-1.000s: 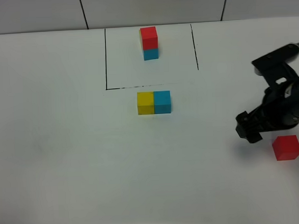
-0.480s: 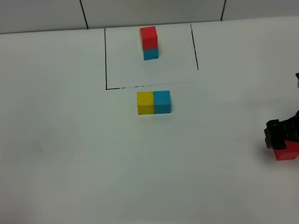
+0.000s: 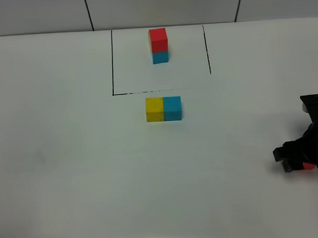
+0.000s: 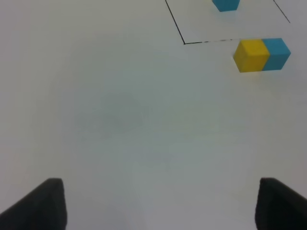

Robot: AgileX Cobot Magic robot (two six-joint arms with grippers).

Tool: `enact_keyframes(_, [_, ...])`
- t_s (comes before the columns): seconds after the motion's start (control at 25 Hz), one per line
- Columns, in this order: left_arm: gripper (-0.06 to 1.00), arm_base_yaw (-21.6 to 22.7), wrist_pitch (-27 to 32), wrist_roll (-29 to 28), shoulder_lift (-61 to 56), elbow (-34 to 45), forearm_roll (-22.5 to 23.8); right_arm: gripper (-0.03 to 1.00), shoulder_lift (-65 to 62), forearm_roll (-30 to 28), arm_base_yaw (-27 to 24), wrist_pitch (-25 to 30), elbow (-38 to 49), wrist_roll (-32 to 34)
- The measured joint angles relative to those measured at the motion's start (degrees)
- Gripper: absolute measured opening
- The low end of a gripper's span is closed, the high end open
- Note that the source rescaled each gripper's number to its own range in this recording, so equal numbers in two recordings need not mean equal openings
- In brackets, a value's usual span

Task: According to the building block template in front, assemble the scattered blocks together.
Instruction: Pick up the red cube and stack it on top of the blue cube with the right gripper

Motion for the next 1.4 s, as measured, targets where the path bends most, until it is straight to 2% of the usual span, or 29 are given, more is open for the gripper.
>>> enact_keyframes(0.04, [0.76, 0.0, 0.0, 0.0, 0.0, 0.0, 0.0, 0.00, 0.0, 0.1, 0.0, -0.3, 0.0, 0.0])
enact_keyframes(0.08, [0.76, 0.0, 0.0, 0.0, 0.0, 0.0, 0.0, 0.03, -0.1, 0.1, 0.0, -0.4, 0.0, -0.2])
enact_keyframes(0.24, [0.76, 0.0, 0.0, 0.0, 0.0, 0.0, 0.0, 0.02, -0.2, -1.1, 0.7, 0.7, -1.3, -1.9])
enact_keyframes(0.48, [0.76, 0.0, 0.0, 0.0, 0.0, 0.0, 0.0, 0.01, -0.5, -8.9, 7.5, 8.8, -8.2, -5.1])
enact_keyframes(0.64, [0.76, 0.0, 0.0, 0.0, 0.0, 0.0, 0.0, 0.01, -0.5, -13.3, 16.1, 13.0, -14.5, -15.6])
enact_keyframes(0.84, [0.76, 0.0, 0.0, 0.0, 0.0, 0.0, 0.0, 0.01, 2.3, -11.9, 22.1, 18.1, -26.3, -30.1])
enact_keyframes(1.04, [0.76, 0.0, 0.0, 0.0, 0.0, 0.0, 0.0, 0.01, 9.7, -8.3, 24.4, 27.1, -40.4, -44.2])
enact_keyframes(1.16, [0.76, 0.0, 0.0, 0.0, 0.0, 0.0, 0.0, 0.01, 14.8, -6.3, 25.1, 30.7, -47.0, -50.4])
enact_keyframes(1.28, [0.76, 0.0, 0.0, 0.0, 0.0, 0.0, 0.0, 0.01, 19.4, -4.1, 25.1, 32.8, -51.8, -54.2])
enact_keyframes(1.4, [0.76, 0.0, 0.0, 0.0, 0.0, 0.0, 0.0, 0.01, 22.3, -3.4, 25.2, 33.2, -55.1, -55.2])
